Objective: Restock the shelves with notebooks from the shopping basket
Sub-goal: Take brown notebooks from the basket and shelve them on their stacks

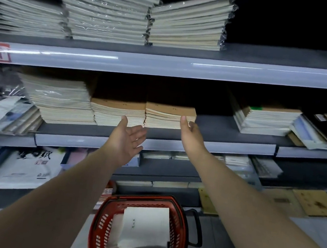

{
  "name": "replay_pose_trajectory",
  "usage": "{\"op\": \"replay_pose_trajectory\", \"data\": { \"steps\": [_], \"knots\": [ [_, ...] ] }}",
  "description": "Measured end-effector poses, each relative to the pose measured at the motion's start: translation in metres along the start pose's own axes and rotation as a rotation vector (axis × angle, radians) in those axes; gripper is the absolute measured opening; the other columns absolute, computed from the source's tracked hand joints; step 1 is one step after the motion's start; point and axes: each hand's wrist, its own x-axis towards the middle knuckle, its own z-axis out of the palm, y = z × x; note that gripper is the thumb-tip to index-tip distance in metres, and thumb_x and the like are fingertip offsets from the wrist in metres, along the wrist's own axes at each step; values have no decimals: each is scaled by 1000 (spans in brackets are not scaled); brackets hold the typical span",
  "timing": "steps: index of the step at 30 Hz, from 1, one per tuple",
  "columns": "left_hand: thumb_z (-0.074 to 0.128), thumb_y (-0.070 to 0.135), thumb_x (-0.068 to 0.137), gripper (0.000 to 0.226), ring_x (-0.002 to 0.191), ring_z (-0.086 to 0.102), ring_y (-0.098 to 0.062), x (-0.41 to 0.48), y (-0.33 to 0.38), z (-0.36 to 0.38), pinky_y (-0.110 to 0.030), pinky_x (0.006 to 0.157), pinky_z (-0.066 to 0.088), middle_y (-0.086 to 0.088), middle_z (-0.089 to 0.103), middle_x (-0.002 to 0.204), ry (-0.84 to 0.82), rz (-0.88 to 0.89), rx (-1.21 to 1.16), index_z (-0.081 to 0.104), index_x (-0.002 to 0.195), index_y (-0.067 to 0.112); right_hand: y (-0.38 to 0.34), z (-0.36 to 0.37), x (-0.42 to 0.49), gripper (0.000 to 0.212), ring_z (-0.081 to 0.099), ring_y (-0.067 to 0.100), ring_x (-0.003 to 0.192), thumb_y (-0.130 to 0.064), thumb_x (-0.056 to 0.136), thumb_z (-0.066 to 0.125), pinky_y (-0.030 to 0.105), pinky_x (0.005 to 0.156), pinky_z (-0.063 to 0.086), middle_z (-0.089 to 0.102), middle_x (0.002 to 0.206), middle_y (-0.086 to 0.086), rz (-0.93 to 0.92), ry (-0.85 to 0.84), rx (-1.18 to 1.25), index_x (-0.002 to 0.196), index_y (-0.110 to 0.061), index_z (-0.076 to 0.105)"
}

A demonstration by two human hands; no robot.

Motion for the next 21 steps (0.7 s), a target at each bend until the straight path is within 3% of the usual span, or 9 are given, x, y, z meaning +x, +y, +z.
{"op": "replay_pose_trajectory", "data": {
  "steps": [2, 6, 12, 17, 21],
  "knots": [
    [21, 67, 96, 77, 138, 40, -23, -12, -1, -8, -43, 115, 25, -8, 50, 144, 0, -1, 12, 41, 144, 10, 0, 7, -15, 75, 35, 25, 139, -64, 94, 32, 32, 95, 30, 34, 153, 1, 3, 5, 24, 152, -18, 22],
    [20, 68, 95, 77, 139, 38, -23, -40, -6, -28, -42, 113, 26, -6, 53, 141, -21, -10, 24, 43, 143, 11, 1, 24, -49, 75, 34, 26, 139, -66, 94, 30, 39, 108, 29, 33, 154, 1, 14, 24, -1, 151, -18, 26],
    [19, 70, 94, 77, 139, 37, -19, -78, -17, -55, -46, 116, 19, -4, 47, 147, -62, -16, 32, 45, 143, 16, 5, 39, -98, 71, 39, 24, 135, -67, 94, 27, 35, 96, 31, 41, 149, -1, 26, 2, 14, 149, -22, 31],
    [19, 71, 93, 79, 141, 34, -20, -102, -26, -73, -50, 119, 12, -2, 42, 151, -87, -11, 39, 39, 148, 18, 9, 51, -131, 63, 49, 19, 112, -67, 94, 25, 34, 90, 33, 52, 133, -2, 19, -9, 4, 132, -22, 46],
    [18, 71, 94, 77, 144, 29, -21, -116, -36, -84, -50, 118, 9, -1, 39, 153, -86, -20, 53, 38, 148, 20, 8, 55, -152, 48, 50, 8, 89, -70, 92, 23, 33, 83, 33, 57, 113, -6, -2, -4, 8, 109, -31, 46]
  ]
}}
